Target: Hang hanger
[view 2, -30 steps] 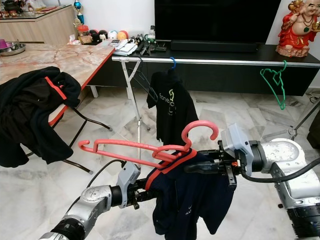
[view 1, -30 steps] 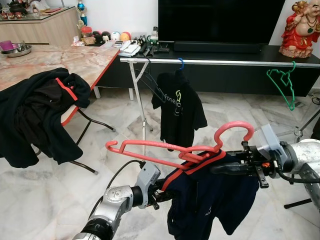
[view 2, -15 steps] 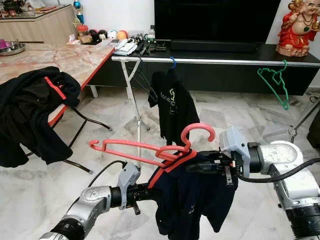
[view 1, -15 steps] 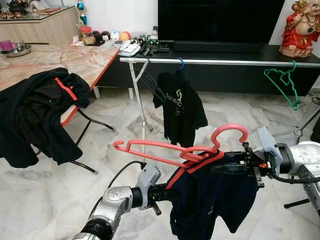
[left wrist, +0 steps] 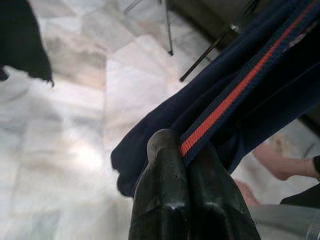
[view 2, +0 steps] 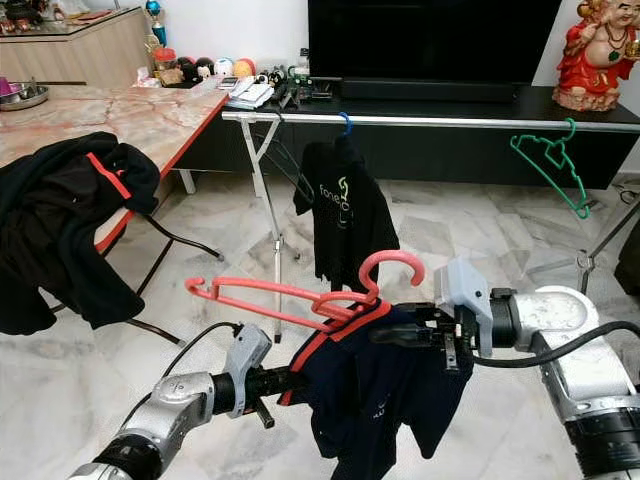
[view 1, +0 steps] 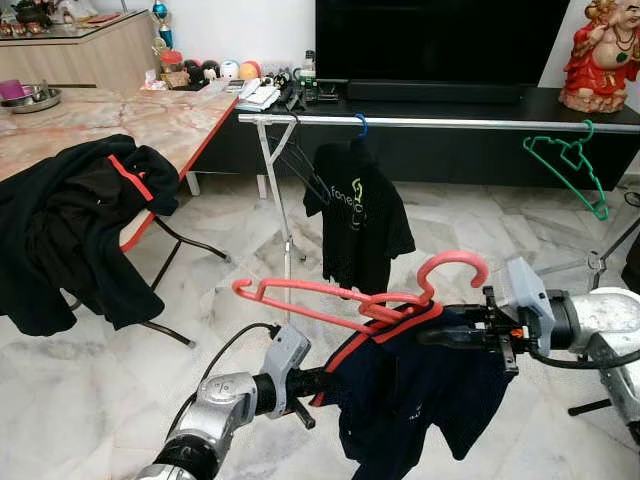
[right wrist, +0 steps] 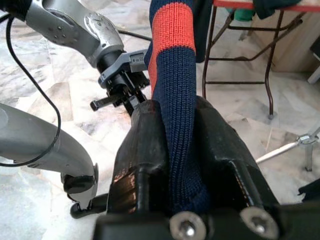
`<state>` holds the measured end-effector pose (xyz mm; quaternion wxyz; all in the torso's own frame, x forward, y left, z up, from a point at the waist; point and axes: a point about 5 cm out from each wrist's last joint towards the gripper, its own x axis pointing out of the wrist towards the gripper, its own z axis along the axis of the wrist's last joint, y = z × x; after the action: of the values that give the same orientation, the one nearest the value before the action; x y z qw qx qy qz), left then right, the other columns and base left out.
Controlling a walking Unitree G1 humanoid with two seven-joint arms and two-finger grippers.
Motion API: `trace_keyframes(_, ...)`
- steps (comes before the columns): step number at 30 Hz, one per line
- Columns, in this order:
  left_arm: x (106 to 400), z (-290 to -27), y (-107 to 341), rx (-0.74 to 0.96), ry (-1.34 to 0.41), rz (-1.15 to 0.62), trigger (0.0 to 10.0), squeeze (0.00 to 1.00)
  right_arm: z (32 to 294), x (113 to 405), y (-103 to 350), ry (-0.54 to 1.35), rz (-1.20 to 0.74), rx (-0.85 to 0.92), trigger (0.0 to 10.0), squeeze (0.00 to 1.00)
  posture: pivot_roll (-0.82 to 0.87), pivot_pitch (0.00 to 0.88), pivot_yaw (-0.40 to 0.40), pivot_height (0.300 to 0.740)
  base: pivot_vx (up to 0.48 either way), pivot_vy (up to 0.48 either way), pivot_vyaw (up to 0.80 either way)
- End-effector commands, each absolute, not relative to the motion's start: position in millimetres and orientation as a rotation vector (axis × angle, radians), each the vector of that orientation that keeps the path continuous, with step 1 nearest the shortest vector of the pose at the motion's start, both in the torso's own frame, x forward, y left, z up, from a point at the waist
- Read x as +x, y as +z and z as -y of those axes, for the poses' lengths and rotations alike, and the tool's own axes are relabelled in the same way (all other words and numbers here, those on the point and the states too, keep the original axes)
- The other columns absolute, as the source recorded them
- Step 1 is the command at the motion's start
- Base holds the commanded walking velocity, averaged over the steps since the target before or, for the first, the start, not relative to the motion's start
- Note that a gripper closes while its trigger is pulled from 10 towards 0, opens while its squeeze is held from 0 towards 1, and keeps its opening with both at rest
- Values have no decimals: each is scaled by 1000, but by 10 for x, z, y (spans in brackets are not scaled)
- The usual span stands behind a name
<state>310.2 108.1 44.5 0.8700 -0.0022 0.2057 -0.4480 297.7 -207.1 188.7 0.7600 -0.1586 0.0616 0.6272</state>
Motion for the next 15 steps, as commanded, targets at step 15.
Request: trace_keyframes(15,3071,-1163,239,-70,-743,-627,0,0,2190,2800,1842,1482,-169,-290,0,0,-15,53,16,740,0,0,0)
